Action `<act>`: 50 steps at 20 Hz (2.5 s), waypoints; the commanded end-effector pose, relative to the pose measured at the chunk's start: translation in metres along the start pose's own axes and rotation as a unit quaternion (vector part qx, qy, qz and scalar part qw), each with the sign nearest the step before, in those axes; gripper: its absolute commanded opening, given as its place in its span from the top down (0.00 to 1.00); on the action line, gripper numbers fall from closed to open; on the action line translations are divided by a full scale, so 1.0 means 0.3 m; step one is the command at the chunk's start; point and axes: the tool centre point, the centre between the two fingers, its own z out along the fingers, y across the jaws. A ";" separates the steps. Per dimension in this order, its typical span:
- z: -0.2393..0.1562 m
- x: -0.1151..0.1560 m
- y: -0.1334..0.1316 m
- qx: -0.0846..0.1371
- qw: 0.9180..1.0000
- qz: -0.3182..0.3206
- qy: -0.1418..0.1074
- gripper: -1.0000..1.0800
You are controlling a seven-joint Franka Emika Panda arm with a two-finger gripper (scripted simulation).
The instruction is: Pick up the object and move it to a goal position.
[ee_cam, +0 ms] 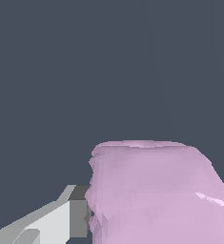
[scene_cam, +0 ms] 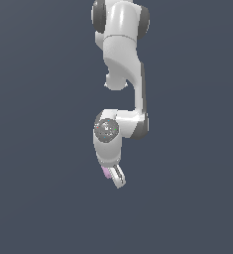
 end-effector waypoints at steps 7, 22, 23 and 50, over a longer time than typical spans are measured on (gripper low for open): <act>0.000 0.001 0.000 0.000 1.000 0.000 0.000 1.00; -0.052 -0.002 0.073 0.000 1.000 0.000 0.000 1.00; -0.061 -0.002 0.085 0.000 1.000 0.000 0.000 1.00; -0.501 -0.006 0.691 0.001 1.000 0.000 -0.002 1.00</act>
